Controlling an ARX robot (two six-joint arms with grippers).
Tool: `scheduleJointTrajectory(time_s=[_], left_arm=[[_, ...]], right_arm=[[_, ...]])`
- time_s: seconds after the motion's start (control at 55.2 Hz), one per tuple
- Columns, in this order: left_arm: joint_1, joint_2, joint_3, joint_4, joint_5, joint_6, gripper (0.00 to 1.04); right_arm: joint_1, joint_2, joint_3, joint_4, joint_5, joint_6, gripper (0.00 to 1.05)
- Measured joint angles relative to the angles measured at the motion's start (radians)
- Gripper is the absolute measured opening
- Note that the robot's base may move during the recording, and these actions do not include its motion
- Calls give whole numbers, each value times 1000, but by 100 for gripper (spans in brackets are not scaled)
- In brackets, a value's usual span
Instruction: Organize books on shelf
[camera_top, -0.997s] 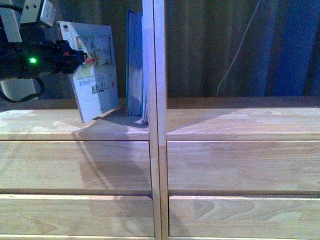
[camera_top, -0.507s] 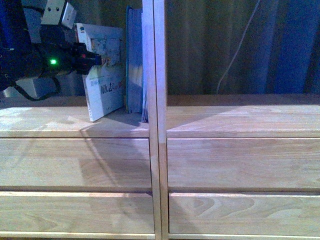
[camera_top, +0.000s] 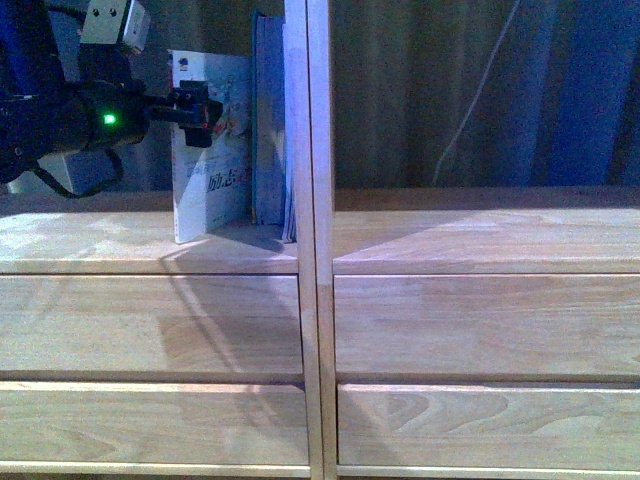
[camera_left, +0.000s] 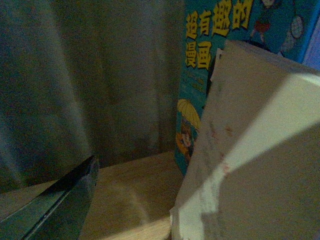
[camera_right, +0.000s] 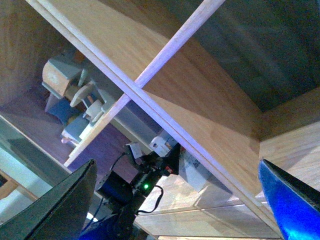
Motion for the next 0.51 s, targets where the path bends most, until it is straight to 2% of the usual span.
scheduleJointTrajectory(time_s=[0.507], left_arm=[[11, -56, -57, 7, -33, -76, 97]], right_arm=[[9, 0, 0, 19, 5, 0, 98]])
